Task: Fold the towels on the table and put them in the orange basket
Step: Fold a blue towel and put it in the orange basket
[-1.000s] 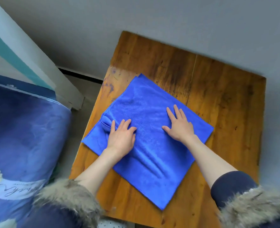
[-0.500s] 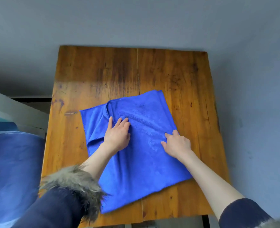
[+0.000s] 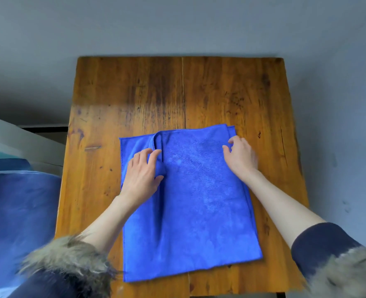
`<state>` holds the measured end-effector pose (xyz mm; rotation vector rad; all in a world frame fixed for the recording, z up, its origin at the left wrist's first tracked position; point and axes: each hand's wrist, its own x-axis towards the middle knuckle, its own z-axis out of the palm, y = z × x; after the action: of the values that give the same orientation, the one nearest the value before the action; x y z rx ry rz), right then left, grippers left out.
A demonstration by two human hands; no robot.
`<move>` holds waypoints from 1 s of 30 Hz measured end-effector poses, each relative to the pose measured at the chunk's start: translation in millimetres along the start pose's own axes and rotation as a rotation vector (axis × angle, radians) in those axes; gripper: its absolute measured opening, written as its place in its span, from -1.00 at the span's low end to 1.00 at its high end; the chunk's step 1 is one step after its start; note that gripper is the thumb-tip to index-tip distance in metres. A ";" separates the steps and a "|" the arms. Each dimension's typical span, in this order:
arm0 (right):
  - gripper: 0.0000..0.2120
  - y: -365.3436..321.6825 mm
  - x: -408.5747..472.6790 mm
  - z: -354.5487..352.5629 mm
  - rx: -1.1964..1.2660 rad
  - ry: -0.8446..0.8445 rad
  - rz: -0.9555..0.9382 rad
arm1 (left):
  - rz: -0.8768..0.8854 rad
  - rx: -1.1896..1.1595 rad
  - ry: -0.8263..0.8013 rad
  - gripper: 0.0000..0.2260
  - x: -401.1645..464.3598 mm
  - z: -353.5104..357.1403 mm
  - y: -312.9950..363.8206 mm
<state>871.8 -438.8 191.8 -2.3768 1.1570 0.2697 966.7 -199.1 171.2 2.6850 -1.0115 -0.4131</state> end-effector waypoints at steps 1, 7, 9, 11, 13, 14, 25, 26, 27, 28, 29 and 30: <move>-0.70 -5.5 9.3 2.1 0.068 0.008 0.019 | -0.028 -0.024 -0.017 -0.38 -2.8 1.1 -3.7; -0.65 -18.4 43.4 15.4 0.161 0.057 0.181 | -0.058 -0.098 0.109 -0.68 -9.9 8.7 -11.7; -0.68 -19.0 49.9 17.7 0.288 0.061 0.264 | -0.038 -0.069 0.157 -0.82 -7.4 7.9 -14.5; -0.81 -17.7 53.6 18.3 0.459 0.055 0.293 | -0.114 -0.261 0.140 -0.86 -5.2 1.7 -13.8; -0.90 -13.9 53.0 15.4 0.648 0.056 0.281 | -0.226 -0.536 0.141 -0.92 -0.9 -9.4 -12.5; -0.90 -11.1 52.0 12.8 0.743 0.052 0.277 | -0.262 -0.649 0.169 -0.88 1.4 -17.1 -12.9; -0.87 20.3 30.4 -25.8 1.154 -0.068 0.271 | -0.557 -1.209 0.046 -0.81 7.4 -49.3 -56.2; -0.87 20.7 35.1 -24.1 1.120 -0.058 0.272 | -0.593 -1.151 0.094 -0.83 12.3 -44.3 -59.0; -0.87 20.2 40.6 -21.5 1.082 -0.041 0.276 | -0.626 -1.082 0.136 -0.85 17.3 -38.8 -63.0; -0.86 19.3 46.4 -18.3 1.035 -0.022 0.278 | -0.643 -1.016 0.162 -0.86 22.1 -34.3 -66.2; -0.85 19.1 52.8 -13.6 0.983 0.000 0.277 | -0.646 -0.945 0.174 -0.87 26.4 -30.5 -69.1; -0.84 18.6 57.9 -9.5 0.927 0.019 0.274 | -0.646 -0.865 0.180 -0.88 29.5 -28.0 -71.4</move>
<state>893.1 -493.1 172.1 -1.4176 1.2492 -0.1808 1040.7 -163.2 169.2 2.0942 0.1349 -0.5436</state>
